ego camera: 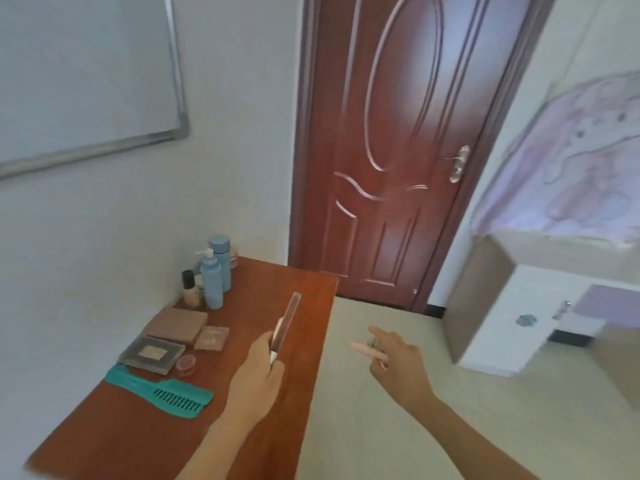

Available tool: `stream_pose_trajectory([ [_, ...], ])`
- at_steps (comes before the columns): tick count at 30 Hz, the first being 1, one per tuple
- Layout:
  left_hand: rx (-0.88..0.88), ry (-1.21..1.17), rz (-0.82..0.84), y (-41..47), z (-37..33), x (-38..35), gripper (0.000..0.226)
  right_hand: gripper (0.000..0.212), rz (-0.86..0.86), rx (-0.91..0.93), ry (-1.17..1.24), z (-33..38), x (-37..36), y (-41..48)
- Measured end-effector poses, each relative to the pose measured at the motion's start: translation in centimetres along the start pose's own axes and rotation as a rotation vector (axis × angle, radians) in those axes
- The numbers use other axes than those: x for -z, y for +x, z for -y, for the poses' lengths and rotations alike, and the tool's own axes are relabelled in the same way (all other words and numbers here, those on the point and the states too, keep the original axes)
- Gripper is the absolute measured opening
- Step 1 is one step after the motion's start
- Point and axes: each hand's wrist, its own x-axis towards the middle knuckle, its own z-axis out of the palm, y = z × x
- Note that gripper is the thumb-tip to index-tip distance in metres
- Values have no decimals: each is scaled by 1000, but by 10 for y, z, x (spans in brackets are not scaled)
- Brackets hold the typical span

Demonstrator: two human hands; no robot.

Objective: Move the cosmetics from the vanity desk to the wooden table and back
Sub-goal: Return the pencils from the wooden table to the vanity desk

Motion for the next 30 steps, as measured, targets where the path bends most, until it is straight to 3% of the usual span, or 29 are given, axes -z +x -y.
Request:
stream_pose_trajectory([
  [8, -332, 45, 289, -58, -126, -117, 36, 46, -206, -238, -161, -113, 119, -119],
  [12, -391, 92, 395, -106, -174, -188, 37, 58, -359, -234, -285, -162, 165, -191],
  [20, -438, 93, 510, -202, -272, -319, 33, 58, -355, -432, -216, -276, 274, -319],
  [24, -448, 100, 539, -224, -316, -361, 30, 53, -363, -492, -232, -314, 311, -345],
  [30, -478, 131, 573, -207, -362, -420, 27, 52, -431, -440, -243, -370, 336, -324],
])
